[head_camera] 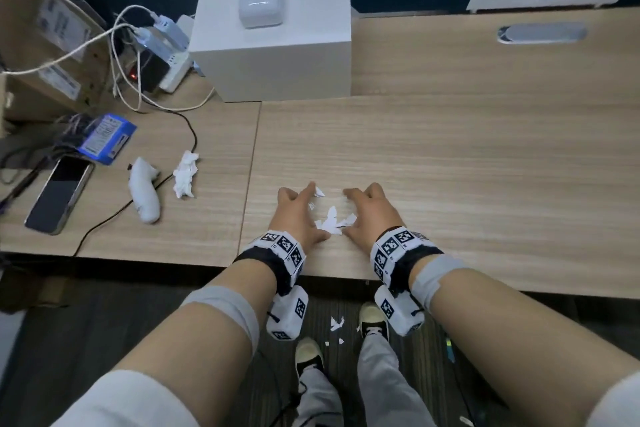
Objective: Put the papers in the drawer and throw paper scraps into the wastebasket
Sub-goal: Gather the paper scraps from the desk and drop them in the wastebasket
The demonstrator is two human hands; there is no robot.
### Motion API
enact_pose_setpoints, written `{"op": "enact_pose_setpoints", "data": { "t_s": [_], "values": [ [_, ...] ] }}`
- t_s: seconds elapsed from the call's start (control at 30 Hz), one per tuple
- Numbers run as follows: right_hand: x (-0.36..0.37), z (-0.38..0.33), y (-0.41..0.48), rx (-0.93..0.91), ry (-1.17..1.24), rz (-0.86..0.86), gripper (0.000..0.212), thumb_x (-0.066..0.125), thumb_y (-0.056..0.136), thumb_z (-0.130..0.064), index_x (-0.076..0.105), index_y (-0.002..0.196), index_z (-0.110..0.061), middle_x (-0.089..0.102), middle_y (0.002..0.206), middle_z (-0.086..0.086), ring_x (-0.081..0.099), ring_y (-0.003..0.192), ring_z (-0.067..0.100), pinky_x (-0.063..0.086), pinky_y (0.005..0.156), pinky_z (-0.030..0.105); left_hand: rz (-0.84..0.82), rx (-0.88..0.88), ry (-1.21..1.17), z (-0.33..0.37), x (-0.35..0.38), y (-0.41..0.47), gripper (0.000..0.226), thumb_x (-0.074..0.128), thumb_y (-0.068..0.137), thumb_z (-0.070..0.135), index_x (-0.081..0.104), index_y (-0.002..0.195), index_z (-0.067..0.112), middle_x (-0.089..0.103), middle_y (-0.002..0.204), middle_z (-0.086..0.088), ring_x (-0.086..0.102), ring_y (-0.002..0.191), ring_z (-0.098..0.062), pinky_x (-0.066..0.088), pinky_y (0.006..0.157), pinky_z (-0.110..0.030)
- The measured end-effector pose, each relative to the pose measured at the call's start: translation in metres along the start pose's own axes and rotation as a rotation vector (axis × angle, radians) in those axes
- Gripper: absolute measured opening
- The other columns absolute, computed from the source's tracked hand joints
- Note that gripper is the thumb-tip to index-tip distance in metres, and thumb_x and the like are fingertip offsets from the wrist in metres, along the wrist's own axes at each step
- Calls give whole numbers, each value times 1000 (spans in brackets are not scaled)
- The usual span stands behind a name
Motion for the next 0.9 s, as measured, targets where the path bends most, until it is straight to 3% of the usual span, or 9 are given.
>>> {"op": "enact_pose_setpoints", "data": {
  "t_s": [0.1,0.23,0.4,0.53,0.7,0.8,0.9],
  "values": [
    [3,6,-7,-13,13,63,45,70,79,-19,54,121,-24,45,114,0,64,79,21,56,77,35,30,65,-47,2,8,-2,82,85,70,15,48,142,29,37,120,2,63,82,-16,47,82,-16],
    [19,11,-13,-22,2,83,26,66,80,-14,58,103,-22,50,106,-1,63,75,19,57,73,36,68,103,-100,-8,23,-6,51,84,69,13,64,115,24,46,112,5,60,77,-9,56,81,-27],
    [46,11,-24,-24,45,-9,40,66,77,-15,58,116,-17,49,115,1,62,84,16,57,79,34,68,125,-92,-23,37,-11,31,81,73,11,67,100,19,52,104,6,58,73,-3,53,76,-23],
    [57,0,-27,-38,53,-55,52,74,71,-21,55,119,-19,43,116,0,61,87,18,57,81,35,84,118,-90,-28,40,-14,30,78,74,9,66,100,18,55,101,3,63,76,-9,53,75,-23],
    [38,2,-29,-28,52,66,32,70,75,-14,60,105,-21,49,106,-2,62,78,17,57,74,35,62,120,-100,-13,44,-22,34,68,79,4,64,111,16,54,110,1,59,82,-7,40,64,-1],
    [18,6,-34,-30,55,115,24,69,77,-14,63,99,-19,53,101,-1,63,76,19,57,73,36,21,146,-111,5,47,-31,38,67,79,2,62,114,14,52,113,1,59,89,-8,43,66,-1],
    [-5,17,-42,-28,45,153,16,68,79,-16,64,94,-19,55,98,0,62,77,20,56,72,35,40,164,-57,34,51,-37,34,73,79,9,63,111,15,55,109,1,59,83,-7,42,69,-4]
  ]
}}
Point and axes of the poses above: each hand's wrist, its own y-axis towards the middle knuckle, its own x-axis out of the palm, z = x × y, the point moved 8 cm from there along y, towards the middle knuckle
